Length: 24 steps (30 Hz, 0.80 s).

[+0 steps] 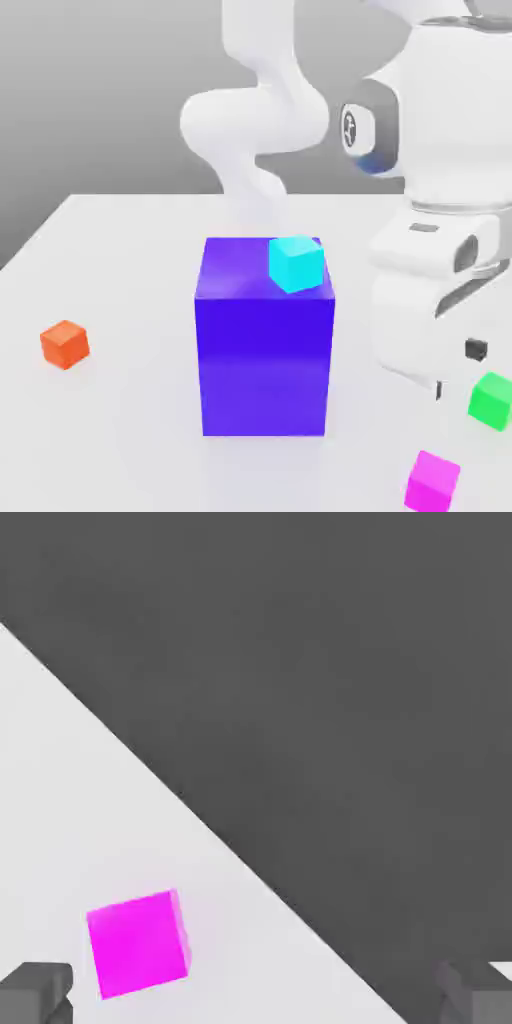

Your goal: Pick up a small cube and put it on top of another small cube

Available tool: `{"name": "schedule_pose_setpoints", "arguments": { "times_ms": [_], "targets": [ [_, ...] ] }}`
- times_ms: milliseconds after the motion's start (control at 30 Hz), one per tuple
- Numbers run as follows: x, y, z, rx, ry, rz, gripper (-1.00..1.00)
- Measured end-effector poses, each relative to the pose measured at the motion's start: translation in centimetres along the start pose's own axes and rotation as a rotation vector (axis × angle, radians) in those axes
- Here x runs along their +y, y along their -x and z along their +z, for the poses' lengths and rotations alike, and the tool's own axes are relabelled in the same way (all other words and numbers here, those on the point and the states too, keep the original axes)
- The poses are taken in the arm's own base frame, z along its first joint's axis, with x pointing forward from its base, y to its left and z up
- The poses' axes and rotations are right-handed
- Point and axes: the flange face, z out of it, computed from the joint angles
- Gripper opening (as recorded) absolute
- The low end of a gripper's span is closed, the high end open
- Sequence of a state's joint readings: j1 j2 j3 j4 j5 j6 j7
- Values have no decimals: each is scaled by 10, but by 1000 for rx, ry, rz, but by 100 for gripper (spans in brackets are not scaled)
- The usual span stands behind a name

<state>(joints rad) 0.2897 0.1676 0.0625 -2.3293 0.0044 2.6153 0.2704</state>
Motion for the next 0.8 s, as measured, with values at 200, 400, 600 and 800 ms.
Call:
{"name": "schedule_pose_setpoints", "arguments": {
  "times_ms": [200,400,600,800],
  "targets": [
    [-19,30,101,-109,35,-143,0],
    [-18,36,141,-114,36,-149,-100],
    [-19,34,123,-115,36,-150,-100],
    [-86,73,61,-123,17,-235,-100]
  ]
}}
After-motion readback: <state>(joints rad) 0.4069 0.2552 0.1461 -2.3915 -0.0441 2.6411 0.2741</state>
